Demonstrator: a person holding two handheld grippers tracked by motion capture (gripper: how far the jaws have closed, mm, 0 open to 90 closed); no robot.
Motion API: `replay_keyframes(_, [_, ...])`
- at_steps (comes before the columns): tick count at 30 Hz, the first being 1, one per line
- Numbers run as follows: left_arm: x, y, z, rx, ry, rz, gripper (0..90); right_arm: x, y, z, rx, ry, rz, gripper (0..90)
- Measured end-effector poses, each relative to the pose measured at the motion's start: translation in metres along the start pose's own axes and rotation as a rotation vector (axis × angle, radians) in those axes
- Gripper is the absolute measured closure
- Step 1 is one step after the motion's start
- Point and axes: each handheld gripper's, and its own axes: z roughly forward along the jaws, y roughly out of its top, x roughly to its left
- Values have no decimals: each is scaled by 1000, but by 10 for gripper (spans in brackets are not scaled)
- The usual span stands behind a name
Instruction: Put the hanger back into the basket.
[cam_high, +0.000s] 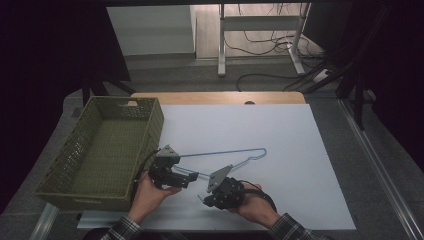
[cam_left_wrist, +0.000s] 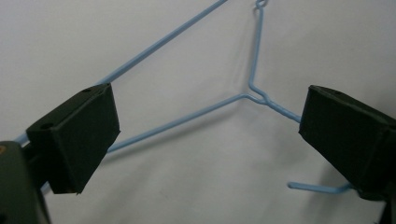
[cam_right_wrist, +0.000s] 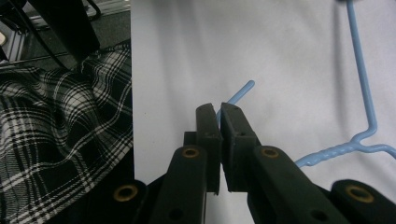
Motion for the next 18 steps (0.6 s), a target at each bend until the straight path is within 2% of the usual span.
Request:
replay_keyframes(3, [0, 3, 8, 12, 8, 34, 82, -1, 2, -3, -1, 3, -2, 868])
replay_keyframes(6, [-3, 5, 18, 44, 25, 90, 114, -2, 4, -4, 1, 4, -11, 869])
replay_keyframes(12, [-6, 9, 34, 94, 30, 146, 167, -3, 6, -7, -1, 13, -6, 869])
replay_keyframes(14, [-7, 9, 39, 105, 26, 150, 202, -4, 6, -8, -2, 13, -10, 868])
replay_keyframes(18, [-6, 9, 47, 131, 28, 167, 216, -5, 7, -10, -8, 17, -4, 869])
